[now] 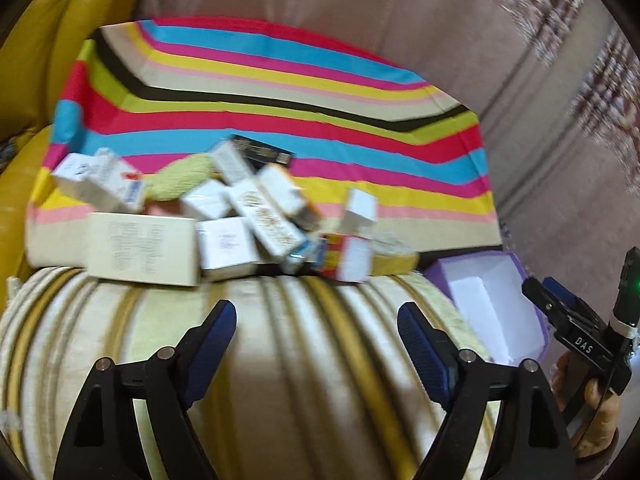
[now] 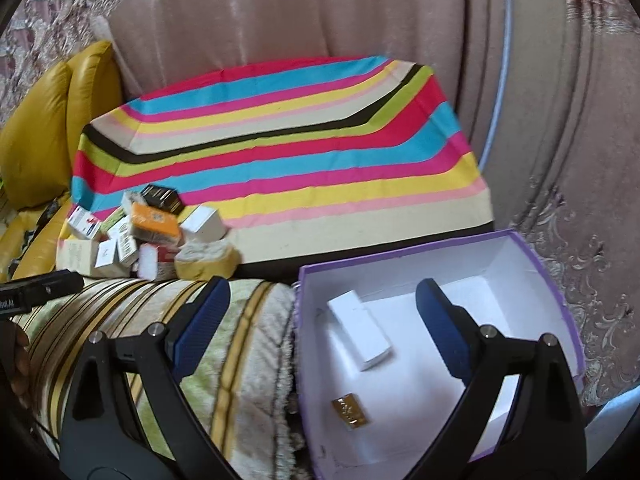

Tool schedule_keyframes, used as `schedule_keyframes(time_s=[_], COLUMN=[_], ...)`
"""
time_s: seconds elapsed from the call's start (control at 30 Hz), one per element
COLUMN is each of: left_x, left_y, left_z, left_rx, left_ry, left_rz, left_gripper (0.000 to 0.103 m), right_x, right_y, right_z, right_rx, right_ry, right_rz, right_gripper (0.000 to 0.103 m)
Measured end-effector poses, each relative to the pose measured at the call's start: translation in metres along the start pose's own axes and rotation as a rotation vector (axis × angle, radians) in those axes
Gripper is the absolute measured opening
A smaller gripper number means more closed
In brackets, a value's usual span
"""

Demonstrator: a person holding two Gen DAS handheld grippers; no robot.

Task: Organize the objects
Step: 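Move both tools back over the pile of boxes on the blanket, then grasp the red-topped clear package with the right tool while the left tool grasps the barcode box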

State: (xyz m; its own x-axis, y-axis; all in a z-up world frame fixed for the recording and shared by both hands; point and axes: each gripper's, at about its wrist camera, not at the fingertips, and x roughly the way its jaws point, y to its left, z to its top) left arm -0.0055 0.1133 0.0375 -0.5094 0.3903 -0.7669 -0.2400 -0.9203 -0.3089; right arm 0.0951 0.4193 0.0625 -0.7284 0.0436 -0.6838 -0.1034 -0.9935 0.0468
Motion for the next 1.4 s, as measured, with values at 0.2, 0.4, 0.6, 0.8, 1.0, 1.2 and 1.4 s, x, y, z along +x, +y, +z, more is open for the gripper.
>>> schedule_keyframes(time_s=[0.2,0.4,0.6,0.8,1.0,1.2,1.4], left_x=[-0.01,-0.014,-0.021,-0.028,-0.039,-0.037,-0.022], left_y=[0.034,0.051,0.069,0.092,0.119,0.15,0.168], left_z=[-0.004,-0.006,-0.005,0.0,0.009,0.026,0.054], left_rx=[-0.038,-0.055,-0.078,-0.108,-0.143,-0.166,-0.175], left_ry=[-0.005,-0.001,-0.017,-0.032,-0.066,-0.061,-0.032], left_rz=[0.029,0.037,0.054,0.064,0.079,0.107,0.067], left_gripper=[0.085,0.085,0.085,0.085,0.085,0.085,0.084], right_x=[0.017,0.035,0.043,0.058,0.083,0.107,0.12], right_y=[0.018,0.047,0.091,0.133,0.161,0.176,0.181], right_z=[0.002,0.005,0.012,0.019,0.023,0.024,0.026], right_rx=[-0.003,-0.028,-0.112,-0.195,-0.247,-0.272,-0.275], right_ry=[0.077,0.153,0.174,0.199,0.249,0.306,0.33], right_rz=[0.067,0.115,0.159,0.178,0.167,0.162,0.155], right_gripper=[0.095,0.095,0.095,0.095,0.085,0.072,0.066])
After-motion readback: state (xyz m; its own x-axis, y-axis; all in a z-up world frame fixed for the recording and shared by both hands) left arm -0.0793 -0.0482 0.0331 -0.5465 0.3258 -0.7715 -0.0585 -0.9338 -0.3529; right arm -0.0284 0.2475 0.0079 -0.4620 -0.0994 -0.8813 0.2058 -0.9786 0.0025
